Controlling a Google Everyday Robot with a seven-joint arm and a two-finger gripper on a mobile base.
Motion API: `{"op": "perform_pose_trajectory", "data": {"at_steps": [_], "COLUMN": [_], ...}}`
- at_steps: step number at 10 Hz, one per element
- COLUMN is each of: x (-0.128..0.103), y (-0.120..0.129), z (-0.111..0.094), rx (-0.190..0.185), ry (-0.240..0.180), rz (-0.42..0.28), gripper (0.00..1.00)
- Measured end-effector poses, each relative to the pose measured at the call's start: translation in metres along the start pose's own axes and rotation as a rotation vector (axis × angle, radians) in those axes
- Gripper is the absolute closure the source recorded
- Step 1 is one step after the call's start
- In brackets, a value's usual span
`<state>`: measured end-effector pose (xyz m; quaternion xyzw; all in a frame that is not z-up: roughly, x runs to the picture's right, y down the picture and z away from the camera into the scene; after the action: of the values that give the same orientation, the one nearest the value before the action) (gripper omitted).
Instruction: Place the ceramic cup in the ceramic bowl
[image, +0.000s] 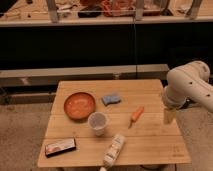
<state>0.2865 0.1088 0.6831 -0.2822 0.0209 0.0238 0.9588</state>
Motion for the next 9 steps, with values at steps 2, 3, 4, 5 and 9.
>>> {"op": "perform_pose_trajectory", "data": {"at_steps": [2,3,4,5,9], "x": [-0.005,-0.02,-0.038,-0.051,-0.08], "y": [0.0,0.0,-0.001,-0.002,0.0], "z": [0.0,0.0,0.0,-0.001,0.002], "rx": [0.005,0.012,0.019,0.024,0.049], "ry": [0.006,0.006,0.009,0.011,0.019], "rz": [-0.016,-0.046,-0.076,-0.097,-0.181], "gripper": [0.2,0.2,0.2,0.2,0.2]}}
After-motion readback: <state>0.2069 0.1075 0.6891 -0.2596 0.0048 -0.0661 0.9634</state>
